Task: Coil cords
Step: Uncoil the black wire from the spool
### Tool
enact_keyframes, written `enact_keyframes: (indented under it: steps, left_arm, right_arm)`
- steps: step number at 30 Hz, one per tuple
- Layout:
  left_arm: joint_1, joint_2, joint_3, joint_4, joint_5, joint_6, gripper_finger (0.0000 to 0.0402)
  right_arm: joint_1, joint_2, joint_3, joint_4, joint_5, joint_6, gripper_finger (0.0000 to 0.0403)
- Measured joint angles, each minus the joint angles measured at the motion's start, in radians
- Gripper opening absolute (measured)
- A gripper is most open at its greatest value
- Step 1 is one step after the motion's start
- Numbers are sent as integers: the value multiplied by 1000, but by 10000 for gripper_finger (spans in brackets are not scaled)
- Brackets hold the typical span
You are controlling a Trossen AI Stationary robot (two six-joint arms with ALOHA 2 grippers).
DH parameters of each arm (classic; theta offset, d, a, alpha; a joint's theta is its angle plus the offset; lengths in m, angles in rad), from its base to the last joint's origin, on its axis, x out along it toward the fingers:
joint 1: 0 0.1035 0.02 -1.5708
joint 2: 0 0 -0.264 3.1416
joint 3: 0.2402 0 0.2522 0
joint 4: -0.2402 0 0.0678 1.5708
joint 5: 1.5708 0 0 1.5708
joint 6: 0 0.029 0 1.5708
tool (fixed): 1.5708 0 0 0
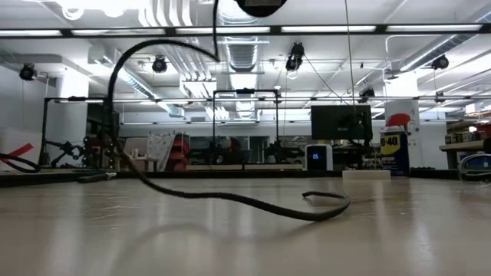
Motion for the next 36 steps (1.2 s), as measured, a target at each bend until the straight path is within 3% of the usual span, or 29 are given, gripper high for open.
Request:
enact_keyframes:
  steps: [6, 12, 16, 21, 29, 36]
  left_arm:
    - [30, -14, 0, 106, 1, 4, 0]
    - [59, -14, -1, 272, 22, 80, 0]
    - [59, -14, -1, 377, 14, 164, 0]
    - [59, -14, 0, 444, 13, 212, 0]
    - [55, -14, 0, 468, 12, 220, 0]
    - [45, -14, 0, 506, 12, 260, 0]
  right_arm:
    - [0, 48, 59, 18, 201, -92, 103]
    - [-4, 49, 83, 29, 254, -43, 112]
    - [-8, 29, 76, 32, 254, 163, 106]
    - [-7, -1, 31, 30, 250, 307, 94]
    - [-45, -20, -57, 197, 258, 357, 80]
    - [-87, -20, -81, 229, 180, 420, 71]
